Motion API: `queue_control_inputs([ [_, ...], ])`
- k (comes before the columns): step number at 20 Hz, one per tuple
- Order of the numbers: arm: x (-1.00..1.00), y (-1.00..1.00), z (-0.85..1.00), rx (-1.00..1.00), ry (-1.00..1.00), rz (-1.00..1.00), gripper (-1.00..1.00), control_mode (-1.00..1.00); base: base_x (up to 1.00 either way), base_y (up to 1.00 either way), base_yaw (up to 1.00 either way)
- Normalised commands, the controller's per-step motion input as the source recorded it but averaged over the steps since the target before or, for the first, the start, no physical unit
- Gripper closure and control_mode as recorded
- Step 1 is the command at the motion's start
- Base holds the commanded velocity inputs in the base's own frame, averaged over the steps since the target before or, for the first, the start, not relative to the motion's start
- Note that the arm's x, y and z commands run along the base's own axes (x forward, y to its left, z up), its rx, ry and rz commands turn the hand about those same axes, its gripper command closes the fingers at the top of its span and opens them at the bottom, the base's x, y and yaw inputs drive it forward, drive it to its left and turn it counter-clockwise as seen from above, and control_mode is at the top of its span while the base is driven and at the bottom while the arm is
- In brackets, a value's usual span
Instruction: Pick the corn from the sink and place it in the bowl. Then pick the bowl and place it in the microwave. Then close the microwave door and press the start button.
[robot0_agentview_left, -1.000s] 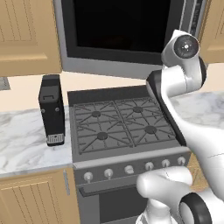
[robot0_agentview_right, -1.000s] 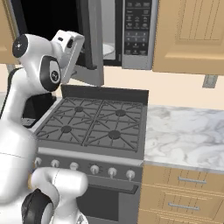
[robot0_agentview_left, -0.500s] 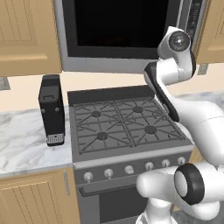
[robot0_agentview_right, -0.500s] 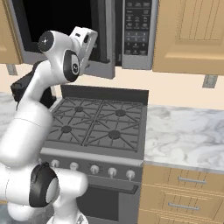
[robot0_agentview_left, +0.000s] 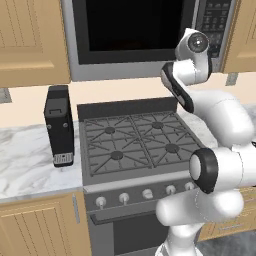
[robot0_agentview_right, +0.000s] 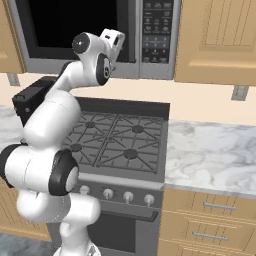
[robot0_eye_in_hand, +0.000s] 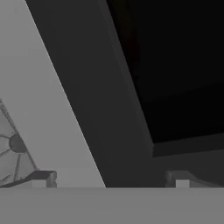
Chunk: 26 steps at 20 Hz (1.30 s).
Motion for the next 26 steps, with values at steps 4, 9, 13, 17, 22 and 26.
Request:
queue_control_inputs([
  [4, 0.81, -0.17, -0.07, 0.00, 0.08, 0.10, -1.00, -1.00, 0.00, 0.00, 0.00],
  [9, 0.25, -0.02, -0.06, -0.01, 0.02, 0.10, -1.00, -1.00, 0.00, 0.00, 0.00],
  [13, -0.89, 0.08, 0.00, -0.02, -0.07, 0.05, -1.00, -1.00, 0.00, 0.00, 0.00],
  [17, -1.00, 0.14, 0.00, 0.00, -0.05, 0.21, -1.00, -1.00, 0.00, 0.00, 0.00],
  [22, -1.00, 0.06, 0.00, 0.00, -0.05, 0.27, -1.00, -1.00, 0.00, 0.00, 0.00],
  [26, -0.88, -0.20, 0.01, 0.00, -0.09, 0.26, -1.00, -1.00, 0.00, 0.00, 0.00],
])
